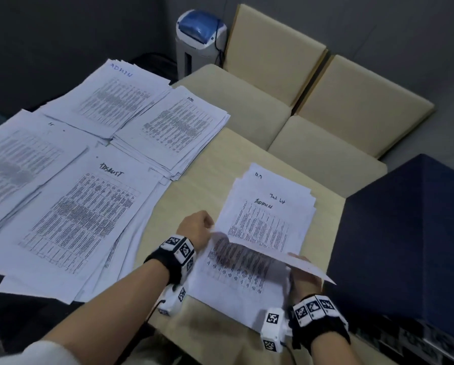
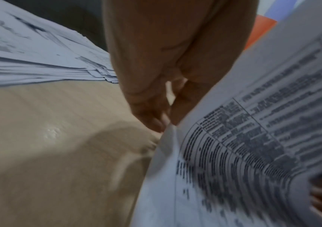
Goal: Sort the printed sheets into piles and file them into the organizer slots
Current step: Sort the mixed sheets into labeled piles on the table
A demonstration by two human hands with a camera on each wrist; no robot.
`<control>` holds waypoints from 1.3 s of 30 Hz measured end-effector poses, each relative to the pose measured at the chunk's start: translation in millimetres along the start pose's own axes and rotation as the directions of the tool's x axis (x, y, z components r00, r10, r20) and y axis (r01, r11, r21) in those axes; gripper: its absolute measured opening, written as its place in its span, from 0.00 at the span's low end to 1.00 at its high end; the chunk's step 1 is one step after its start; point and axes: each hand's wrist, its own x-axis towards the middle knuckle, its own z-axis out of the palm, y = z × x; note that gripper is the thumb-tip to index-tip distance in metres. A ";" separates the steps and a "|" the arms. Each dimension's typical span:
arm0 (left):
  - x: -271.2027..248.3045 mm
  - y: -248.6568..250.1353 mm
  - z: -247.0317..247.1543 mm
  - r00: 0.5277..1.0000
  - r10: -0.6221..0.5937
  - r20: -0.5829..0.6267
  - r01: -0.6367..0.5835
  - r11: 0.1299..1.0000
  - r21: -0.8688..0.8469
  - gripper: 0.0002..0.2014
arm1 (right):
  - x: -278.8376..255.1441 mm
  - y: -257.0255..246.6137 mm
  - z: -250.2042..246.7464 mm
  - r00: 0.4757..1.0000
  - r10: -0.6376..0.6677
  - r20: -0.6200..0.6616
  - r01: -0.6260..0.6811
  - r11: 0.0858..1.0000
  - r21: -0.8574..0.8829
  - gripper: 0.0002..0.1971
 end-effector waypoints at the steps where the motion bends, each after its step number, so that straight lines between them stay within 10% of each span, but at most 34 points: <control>1: 0.2 -1.6 2.3 0.999 -0.025 -0.029 0.027 0.997 0.069 0.06 | -3.5 5.0 -4.0 1.000 0.024 -0.020 -0.023 1.000 0.015 0.08; 12: 8.0 -5.6 1.4 0.995 0.054 0.084 -0.083 0.917 0.389 0.19 | -37.0 27.5 -7.4 0.998 -0.002 -0.058 0.011 0.990 0.144 0.05; 16: 3.2 -0.9 -20.2 0.989 0.137 0.064 -0.146 0.760 0.634 0.26 | -43.1 24.1 -10.0 0.992 -0.114 -0.059 0.122 0.982 0.143 0.04; 23: 7.7 -10.1 -24.5 0.964 0.233 0.125 -0.245 0.966 0.086 0.09 | -38.0 9.8 -13.0 0.998 -0.039 0.046 0.032 0.991 0.131 0.05; 27: -7.1 -1.3 -14.9 0.923 0.195 0.332 -0.167 0.980 -0.113 0.19 | -9.0 27.7 -20.9 0.986 0.019 0.166 -0.059 0.969 0.239 0.11; 29: -9.2 2.4 -4.0 0.954 0.154 0.257 -0.139 0.987 -0.077 0.17 | -0.7 36.1 -20.8 0.958 0.172 0.228 -0.225 0.947 0.231 0.07; 32: -4.4 -3.5 10.7 0.999 0.050 -0.017 -0.047 0.991 0.122 0.06 | -12.4 23.5 -22.1 0.981 0.194 -0.018 -0.189 0.970 0.155 0.14; 39: -1.7 -8.7 32.4 0.999 -0.036 -0.037 0.047 0.932 0.361 0.23 | -12.6 20.7 -31.3 0.993 0.026 -0.112 -0.012 0.992 0.124 0.09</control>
